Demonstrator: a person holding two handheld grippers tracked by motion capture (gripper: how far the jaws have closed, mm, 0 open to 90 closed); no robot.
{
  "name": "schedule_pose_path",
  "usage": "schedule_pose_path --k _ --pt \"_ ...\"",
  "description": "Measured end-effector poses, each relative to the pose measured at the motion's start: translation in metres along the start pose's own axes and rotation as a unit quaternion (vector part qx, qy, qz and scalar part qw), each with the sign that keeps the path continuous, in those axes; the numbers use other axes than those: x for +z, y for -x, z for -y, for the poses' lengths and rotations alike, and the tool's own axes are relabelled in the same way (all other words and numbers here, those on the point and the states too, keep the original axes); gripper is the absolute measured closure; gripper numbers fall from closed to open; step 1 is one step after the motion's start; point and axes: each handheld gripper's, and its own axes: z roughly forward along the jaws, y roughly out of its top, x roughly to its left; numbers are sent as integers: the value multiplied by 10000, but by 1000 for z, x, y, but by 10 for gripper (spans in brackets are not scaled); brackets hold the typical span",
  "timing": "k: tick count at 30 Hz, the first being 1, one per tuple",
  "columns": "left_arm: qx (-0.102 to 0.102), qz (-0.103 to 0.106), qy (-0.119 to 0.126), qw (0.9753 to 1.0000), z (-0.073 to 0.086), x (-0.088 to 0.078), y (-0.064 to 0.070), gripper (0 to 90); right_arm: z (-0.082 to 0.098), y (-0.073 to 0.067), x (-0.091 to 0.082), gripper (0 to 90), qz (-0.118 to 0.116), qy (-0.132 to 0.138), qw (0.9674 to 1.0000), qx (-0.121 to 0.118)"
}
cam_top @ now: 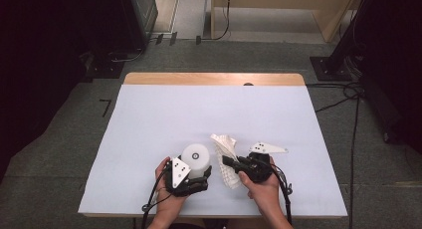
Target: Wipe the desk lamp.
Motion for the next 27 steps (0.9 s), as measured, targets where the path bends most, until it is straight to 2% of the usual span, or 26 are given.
schedule_pose_path --k 3,5,7,10,13,15,18,27 --pt "-61 322 68 9994 -4 -2 -9 85 0 -1 0 790 -14 8 10000 -10" --pt "-65 766 219 9968 -9 -7 -16 85 -1 -1 -1 790 -16 27 10000 -10" --pt "19 1094 341 9934 -14 -11 -20 85 -1 0 -1 790 -3 13 10000 20" --pt "148 1316 455 9901 -19 -15 -21 86 0 2 1 791 -7 -54 10000 35" --pt "195 1522 520 9868 -20 -17 -19 86 2 1 6 791 -136 -131 9998 34" --pt "302 1547 481 9863 -20 -16 -17 86 4 -2 11 792 -238 -179 9995 -38" --pt "341 1564 404 9863 -20 -15 -16 86 3 -6 11 792 -273 -204 9994 -73" --pt "376 1529 247 9872 -17 -7 -17 87 -15 -23 -13 793 -577 327 9970 -388"
